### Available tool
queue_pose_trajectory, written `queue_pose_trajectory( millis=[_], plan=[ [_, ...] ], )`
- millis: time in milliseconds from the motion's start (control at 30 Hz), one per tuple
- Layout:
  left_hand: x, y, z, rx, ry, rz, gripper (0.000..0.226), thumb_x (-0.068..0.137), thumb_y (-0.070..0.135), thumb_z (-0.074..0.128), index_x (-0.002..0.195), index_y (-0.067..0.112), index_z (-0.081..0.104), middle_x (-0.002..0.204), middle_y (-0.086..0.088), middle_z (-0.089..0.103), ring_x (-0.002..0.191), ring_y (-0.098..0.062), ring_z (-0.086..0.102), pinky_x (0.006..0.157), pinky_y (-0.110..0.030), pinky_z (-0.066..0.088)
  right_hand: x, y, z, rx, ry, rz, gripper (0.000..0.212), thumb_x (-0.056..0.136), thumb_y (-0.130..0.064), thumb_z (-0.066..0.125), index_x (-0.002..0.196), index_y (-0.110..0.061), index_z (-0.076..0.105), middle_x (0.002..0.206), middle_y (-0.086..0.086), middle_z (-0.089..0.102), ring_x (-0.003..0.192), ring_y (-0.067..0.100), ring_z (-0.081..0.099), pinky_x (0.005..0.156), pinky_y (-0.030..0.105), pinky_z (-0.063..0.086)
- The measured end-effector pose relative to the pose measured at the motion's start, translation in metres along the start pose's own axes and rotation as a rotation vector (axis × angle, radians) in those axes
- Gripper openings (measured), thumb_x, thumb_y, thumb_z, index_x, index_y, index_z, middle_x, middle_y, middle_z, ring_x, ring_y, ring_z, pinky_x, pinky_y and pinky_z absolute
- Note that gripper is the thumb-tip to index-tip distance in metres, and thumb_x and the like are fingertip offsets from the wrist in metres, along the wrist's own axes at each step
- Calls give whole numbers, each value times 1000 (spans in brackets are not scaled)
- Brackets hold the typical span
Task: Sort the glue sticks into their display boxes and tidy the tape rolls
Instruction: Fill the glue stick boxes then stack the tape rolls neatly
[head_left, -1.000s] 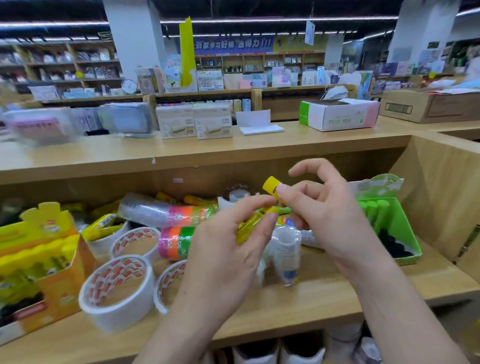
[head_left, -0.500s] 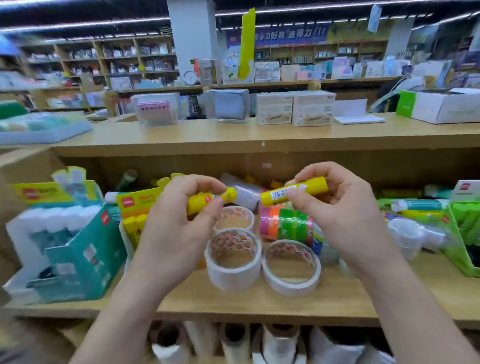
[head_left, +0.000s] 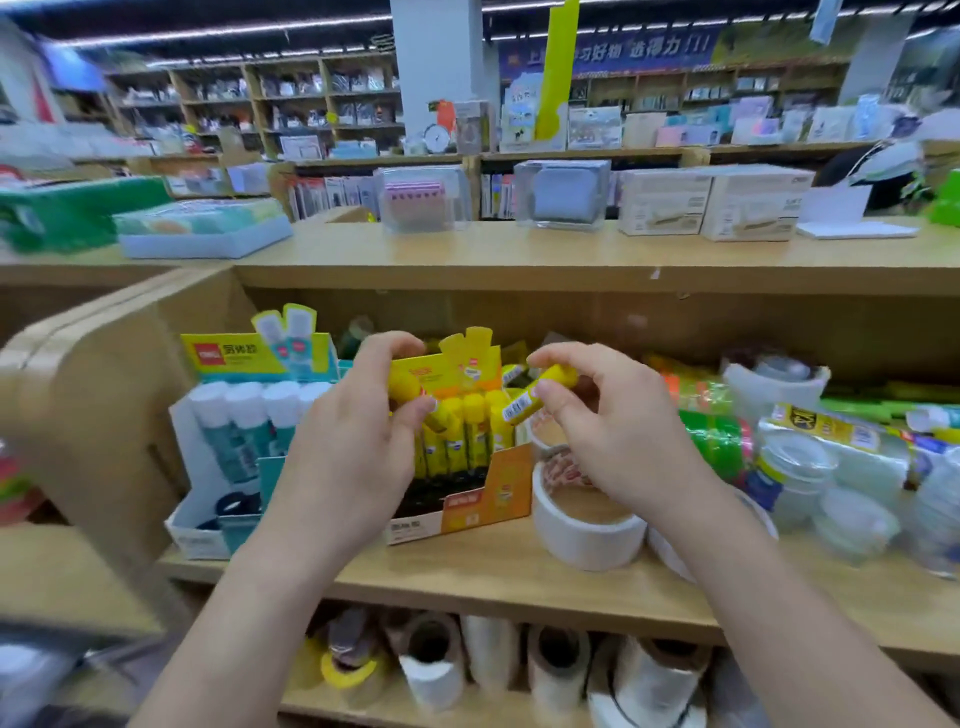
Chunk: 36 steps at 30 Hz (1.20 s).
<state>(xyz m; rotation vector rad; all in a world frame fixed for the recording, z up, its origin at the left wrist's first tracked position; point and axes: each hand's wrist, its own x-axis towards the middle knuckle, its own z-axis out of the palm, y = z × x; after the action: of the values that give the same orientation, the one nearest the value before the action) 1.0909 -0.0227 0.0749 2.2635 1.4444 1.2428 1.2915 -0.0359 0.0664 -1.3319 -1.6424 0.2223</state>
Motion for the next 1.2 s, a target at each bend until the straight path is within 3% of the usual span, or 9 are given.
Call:
queue_pose_trajectory(
  millis=[67,167,333,433,567,700,833,1033,1200],
  plan=[
    [0,-6,-6,22,12,-10,31,86,30,68,109,38,49,84,9,64,77,-15,63,67,-41,55,1,0,9,-36,-30,-5,24,93,-17,60,116,-24,66,97,-7,62,84,4,56,70,17,43],
    [4,-7,-8,56,-17,25,28,84,29,71,111,32,65,88,8,65,83,-15,63,74,-40,56,2,-2,17,-64,-29,-7,24,88,-18,69,110,-25,66,83,-11,63,71,3,58,67,23,51],
    [10,-14,0,70,-78,32,40,91,21,64,129,29,56,100,5,63,93,-18,59,79,-36,54,14,-6,28,-288,-129,-61,25,88,-22,69,113,-20,70,100,-2,66,83,12,56,82,32,50],
    [10,-18,5,81,-87,29,33,90,23,64,119,29,50,86,3,64,81,-19,60,71,-41,53,19,-11,35,-361,-204,-52,25,88,-23,68,113,-20,70,105,0,67,95,19,59,86,38,49],
    [12,-22,11,80,-116,55,24,91,24,63,114,27,55,85,1,66,79,-20,61,70,-41,53,23,-14,36,-503,-300,-57,21,89,-23,66,110,-20,69,106,1,69,99,22,60,86,39,50],
    [12,-24,17,86,-128,92,36,93,20,60,128,27,56,105,2,67,90,-16,58,76,-28,49,28,-16,39,-621,-375,-74,20,92,-20,61,110,-22,68,107,3,67,101,24,58,85,37,50],
    [12,-26,21,104,-181,107,44,94,20,59,136,30,51,119,6,63,108,-13,56,87,-25,45,35,-16,40,-608,-406,-74,22,91,-20,63,112,-24,69,107,2,68,101,23,59,86,35,51],
    [13,-30,28,84,-160,57,32,90,27,65,117,34,50,87,13,59,82,-8,58,71,-27,54,40,-14,37,-535,-411,-78,18,90,-25,65,105,-24,74,103,1,69,98,21,62,87,36,51],
    [14,-30,32,73,-143,59,34,89,28,66,122,31,59,102,7,66,96,-12,60,81,-26,52,40,-12,38,-467,-362,-48,13,88,-25,68,99,-22,75,95,-1,70,89,17,62,83,37,54]
  ],
)
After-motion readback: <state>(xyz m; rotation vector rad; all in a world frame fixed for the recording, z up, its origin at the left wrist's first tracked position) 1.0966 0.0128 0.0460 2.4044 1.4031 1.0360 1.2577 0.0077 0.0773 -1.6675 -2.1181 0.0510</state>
